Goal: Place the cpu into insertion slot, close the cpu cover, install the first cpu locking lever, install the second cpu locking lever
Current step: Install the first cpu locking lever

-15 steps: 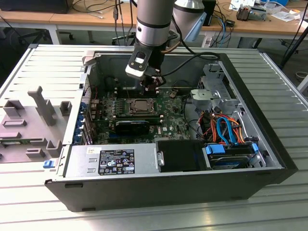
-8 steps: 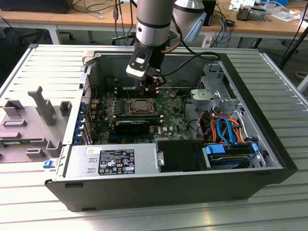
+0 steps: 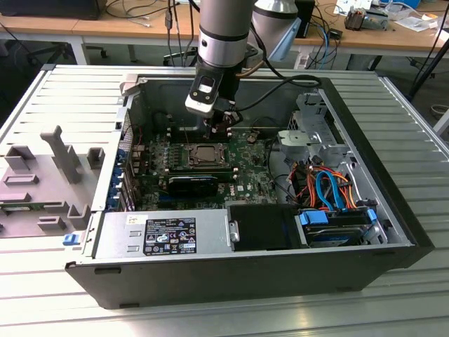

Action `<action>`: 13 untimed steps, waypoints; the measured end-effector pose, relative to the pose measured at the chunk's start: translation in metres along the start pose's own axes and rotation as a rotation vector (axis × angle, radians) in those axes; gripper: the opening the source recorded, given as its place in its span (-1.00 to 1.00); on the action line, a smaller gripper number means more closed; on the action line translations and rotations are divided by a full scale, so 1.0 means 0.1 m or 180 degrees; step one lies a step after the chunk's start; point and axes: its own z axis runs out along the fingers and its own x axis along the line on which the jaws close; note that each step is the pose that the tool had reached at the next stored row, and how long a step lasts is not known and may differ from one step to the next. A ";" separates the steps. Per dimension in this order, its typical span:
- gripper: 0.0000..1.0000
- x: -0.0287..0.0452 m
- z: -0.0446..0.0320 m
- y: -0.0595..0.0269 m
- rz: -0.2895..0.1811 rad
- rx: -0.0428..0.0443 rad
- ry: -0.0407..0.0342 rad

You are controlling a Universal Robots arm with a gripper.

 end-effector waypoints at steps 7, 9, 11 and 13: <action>-0.79 0.000 0.000 0.000 -0.0080 0.0004 -0.0002; -0.79 0.000 0.000 0.000 -0.0098 0.0005 -0.0002; -0.79 0.000 0.000 0.000 -0.0126 0.0007 -0.0003; -0.79 0.000 0.000 0.000 -0.0152 0.0008 -0.0003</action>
